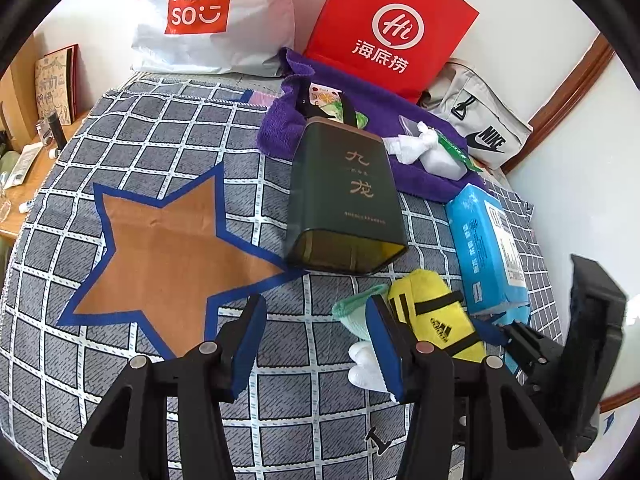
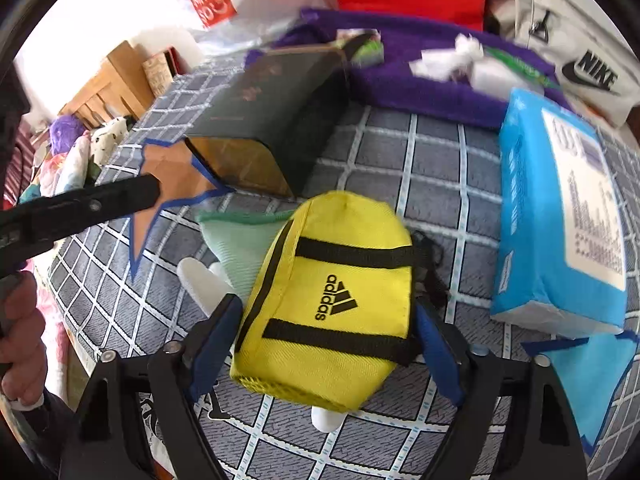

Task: Organize soft objects
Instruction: 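Move both tools back toward the yellow pouch and white glove, then grasp the white glove with the left tool while the right tool grasps the yellow pouch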

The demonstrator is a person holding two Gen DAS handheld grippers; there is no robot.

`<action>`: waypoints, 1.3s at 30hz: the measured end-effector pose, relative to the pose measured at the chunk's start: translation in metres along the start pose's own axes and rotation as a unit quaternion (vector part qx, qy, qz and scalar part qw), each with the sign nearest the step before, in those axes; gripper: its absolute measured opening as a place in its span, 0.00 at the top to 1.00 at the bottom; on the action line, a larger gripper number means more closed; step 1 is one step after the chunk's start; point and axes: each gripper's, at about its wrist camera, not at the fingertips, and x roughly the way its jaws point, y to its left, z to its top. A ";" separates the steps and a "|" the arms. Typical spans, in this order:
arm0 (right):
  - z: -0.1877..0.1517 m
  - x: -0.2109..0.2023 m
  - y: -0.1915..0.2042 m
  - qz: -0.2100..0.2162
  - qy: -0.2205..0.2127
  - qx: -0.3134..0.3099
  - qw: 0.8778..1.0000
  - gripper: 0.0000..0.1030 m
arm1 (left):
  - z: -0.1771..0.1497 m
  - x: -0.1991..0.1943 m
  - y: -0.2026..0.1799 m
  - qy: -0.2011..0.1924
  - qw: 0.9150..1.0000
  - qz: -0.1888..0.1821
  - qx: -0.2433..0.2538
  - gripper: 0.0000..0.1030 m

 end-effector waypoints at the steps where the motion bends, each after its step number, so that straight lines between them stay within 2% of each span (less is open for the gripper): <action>1: -0.001 -0.005 -0.002 0.003 -0.009 0.004 1.000 0.22 | -0.001 0.000 0.000 0.000 1.000 0.001 0.000 0.52; 13: -0.018 -0.059 -0.020 0.025 -0.075 -0.001 0.997 0.24 | -0.007 0.001 -0.014 0.007 1.000 0.014 0.008 0.52; 19: -0.041 -0.076 -0.029 0.041 -0.087 -0.016 0.995 0.24 | -0.017 0.011 -0.031 0.022 0.999 0.016 0.019 0.52; 25: -0.065 -0.082 -0.041 0.050 -0.089 -0.021 0.995 0.24 | -0.027 0.023 -0.055 0.034 0.999 -0.003 0.031 0.52; 36: -0.099 -0.082 -0.096 0.016 -0.097 0.030 0.995 0.24 | -0.041 0.049 -0.101 0.052 0.994 0.015 0.090 0.35; 37: -0.100 -0.079 -0.100 0.013 -0.094 0.036 0.995 0.24 | -0.043 0.053 -0.104 0.057 0.994 0.018 0.096 0.31; 39: -0.102 -0.073 -0.105 0.002 -0.090 0.038 0.995 0.24 | -0.048 0.062 -0.111 0.064 0.991 0.039 0.114 0.29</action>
